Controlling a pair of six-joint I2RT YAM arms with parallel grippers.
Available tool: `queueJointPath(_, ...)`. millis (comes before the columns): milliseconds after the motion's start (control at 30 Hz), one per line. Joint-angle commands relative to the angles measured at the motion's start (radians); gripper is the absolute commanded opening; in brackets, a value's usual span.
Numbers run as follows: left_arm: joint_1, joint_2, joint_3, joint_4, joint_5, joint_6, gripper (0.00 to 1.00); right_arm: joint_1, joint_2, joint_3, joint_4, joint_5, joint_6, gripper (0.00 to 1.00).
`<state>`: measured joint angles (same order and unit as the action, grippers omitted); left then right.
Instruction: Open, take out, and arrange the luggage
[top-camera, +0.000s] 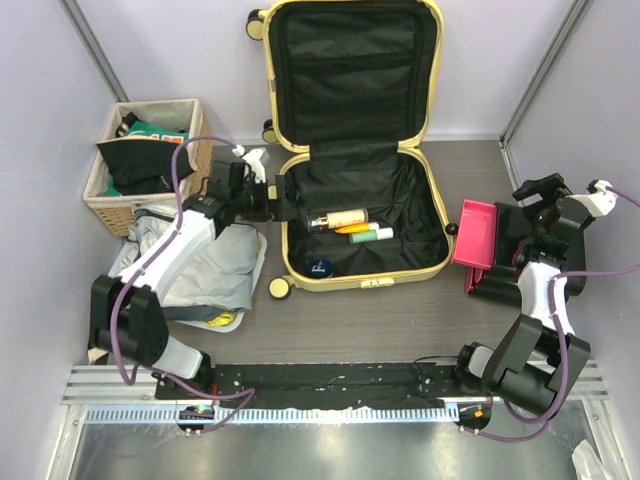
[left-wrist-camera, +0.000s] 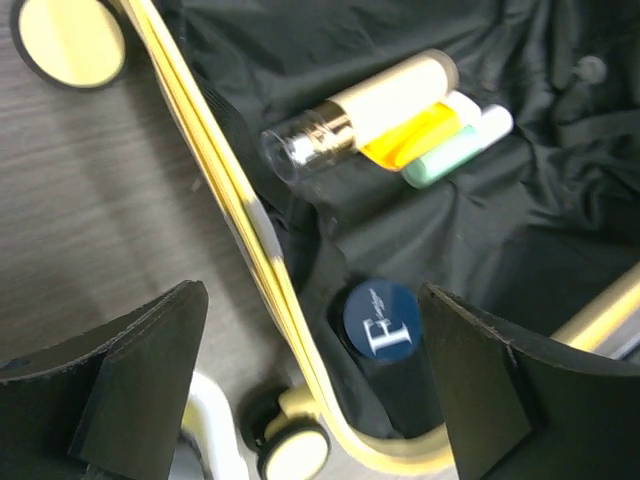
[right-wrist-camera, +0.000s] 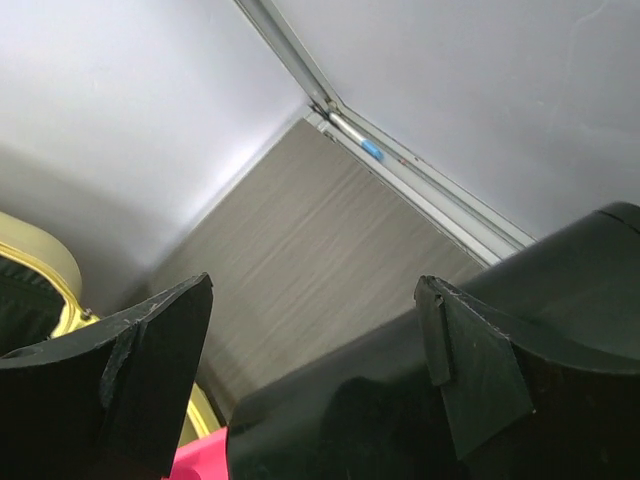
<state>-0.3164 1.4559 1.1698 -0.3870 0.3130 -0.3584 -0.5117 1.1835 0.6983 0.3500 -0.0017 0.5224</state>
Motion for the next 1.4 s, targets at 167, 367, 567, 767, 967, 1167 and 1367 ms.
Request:
queueJointPath(167,-0.021,0.231,0.22,-0.049,-0.078,0.058,0.84,0.012,-0.136,0.041,-0.292,-0.032,-0.084,0.9)
queueJointPath(367,-0.032,0.394,0.353,-0.133,-0.062,0.091,0.67,0.218,-0.142,0.164,-0.344,-0.068,-0.215,0.85)
queueJointPath(567,-0.03,0.465,0.38,-0.176,-0.13,0.125,0.23,0.469,-0.067,0.32,-0.415,-0.116,-0.354,0.85)
queueJointPath(767,0.008,0.437,0.343,-0.176,-0.195,0.15,0.0,0.697,0.083,0.434,-0.436,-0.236,-0.519,0.85)
queueJointPath(967,0.051,0.4,0.321,-0.179,-0.219,0.154,0.0,0.876,0.304,0.567,-0.489,-0.267,-0.674,0.86)
queueJointPath(1167,0.076,0.39,0.317,-0.2,-0.284,0.177,0.0,0.999,0.563,0.769,-0.562,-0.279,-0.781,0.85)
queueJointPath(1367,0.08,0.38,0.312,-0.185,-0.226,0.159,0.0,1.065,0.735,0.894,-0.615,-0.279,-0.869,0.81)
